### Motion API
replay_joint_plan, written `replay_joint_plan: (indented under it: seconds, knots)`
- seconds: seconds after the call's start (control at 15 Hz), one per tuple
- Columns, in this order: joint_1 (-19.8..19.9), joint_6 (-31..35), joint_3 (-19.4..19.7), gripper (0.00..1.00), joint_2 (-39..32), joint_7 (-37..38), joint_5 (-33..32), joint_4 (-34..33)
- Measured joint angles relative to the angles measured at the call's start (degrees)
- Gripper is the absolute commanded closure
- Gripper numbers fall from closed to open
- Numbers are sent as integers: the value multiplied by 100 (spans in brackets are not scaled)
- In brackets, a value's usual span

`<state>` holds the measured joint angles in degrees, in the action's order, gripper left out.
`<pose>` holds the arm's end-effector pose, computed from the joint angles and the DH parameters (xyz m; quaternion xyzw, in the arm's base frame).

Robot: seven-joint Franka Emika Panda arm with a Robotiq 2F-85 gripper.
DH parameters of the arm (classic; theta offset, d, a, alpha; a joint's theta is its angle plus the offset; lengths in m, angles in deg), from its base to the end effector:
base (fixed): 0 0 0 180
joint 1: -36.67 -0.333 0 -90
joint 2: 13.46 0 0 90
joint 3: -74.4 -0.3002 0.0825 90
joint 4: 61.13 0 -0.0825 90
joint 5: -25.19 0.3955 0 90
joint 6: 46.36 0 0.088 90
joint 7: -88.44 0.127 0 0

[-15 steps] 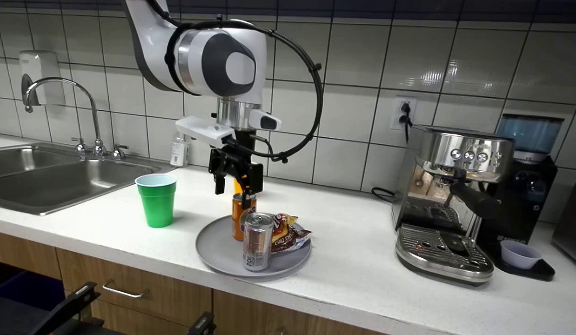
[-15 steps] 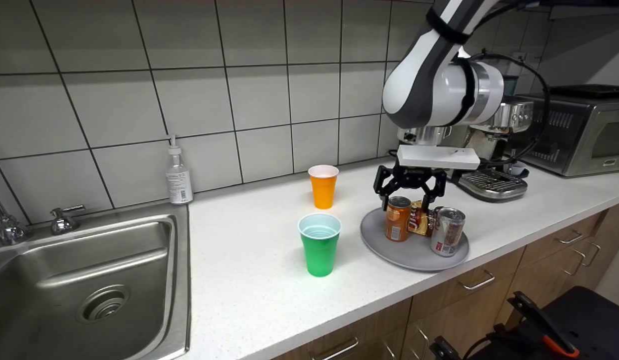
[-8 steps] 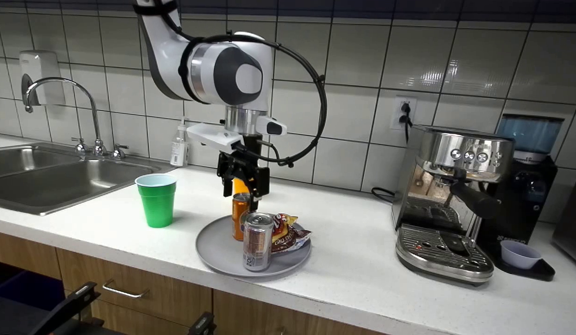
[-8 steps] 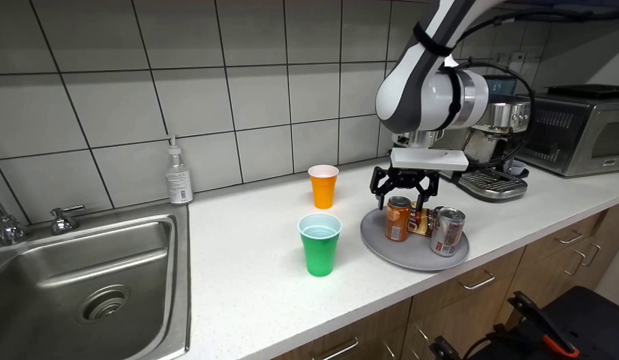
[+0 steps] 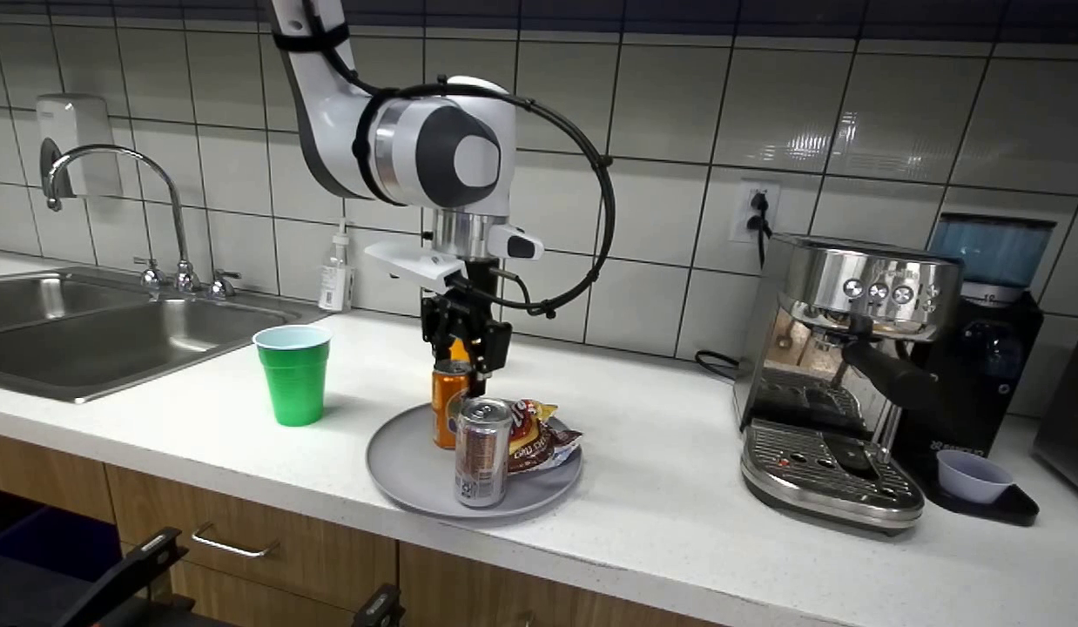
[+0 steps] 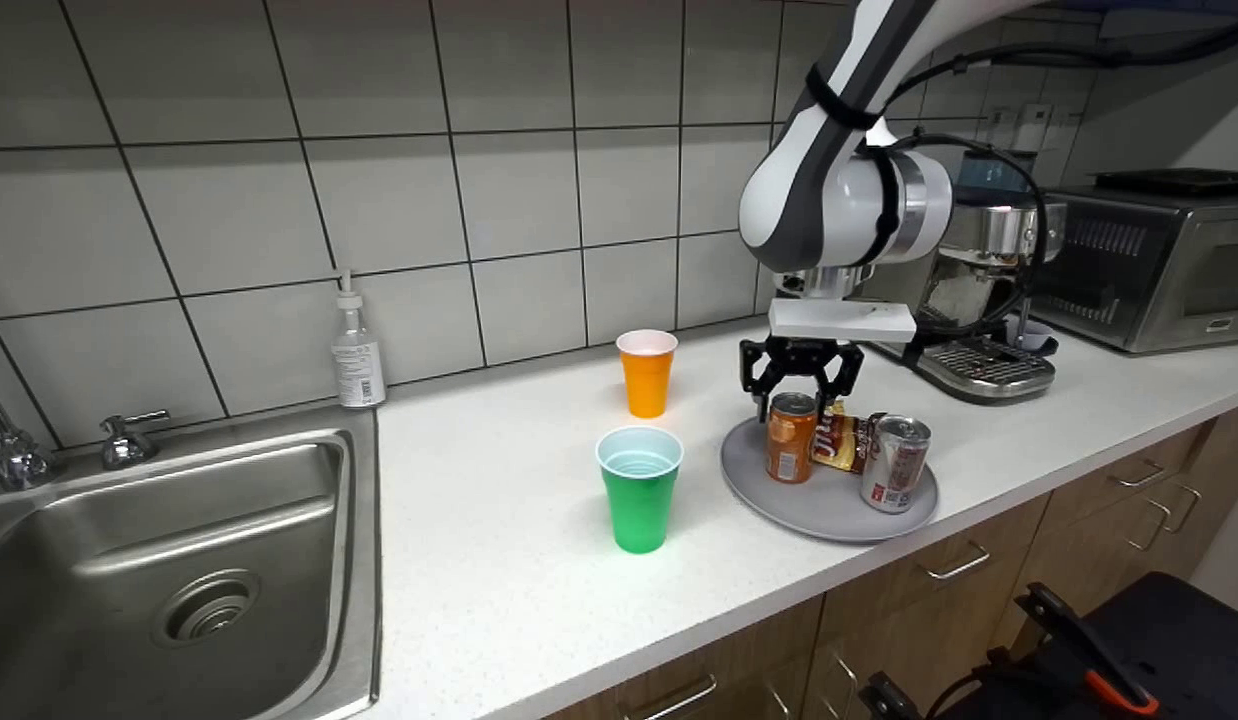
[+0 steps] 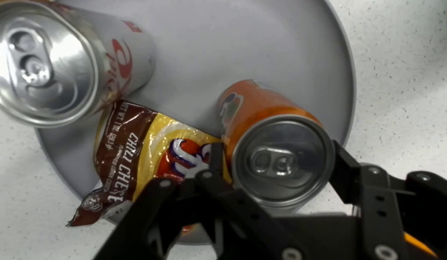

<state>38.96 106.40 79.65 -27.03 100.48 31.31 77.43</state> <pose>0.4930 -0.0697 0.1689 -0.9765 0.2151 -0.0059 0.0142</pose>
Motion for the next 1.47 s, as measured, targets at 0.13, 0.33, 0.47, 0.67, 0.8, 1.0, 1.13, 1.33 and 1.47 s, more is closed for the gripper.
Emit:
replay_joint_plan:
  seconds: [0.13,0.33,0.47,0.67,0.8,1.0,1.13,1.33,1.47]
  knots:
    - [-12,0,4,61,-31,65,-31,-52]
    - [-45,0,10,61,-43,185,-116,-71]
    - [-77,0,15,61,-42,265,-163,-71]
    - [-140,0,15,61,-1,361,-165,-68]
    - [-184,0,15,61,69,432,-165,-64]
    - [-226,0,15,61,236,568,-165,-33]
    - [-228,0,16,61,365,644,-165,4]
    - [-227,0,40,61,543,771,-166,51]
    - [-213,0,78,61,640,838,-165,64]
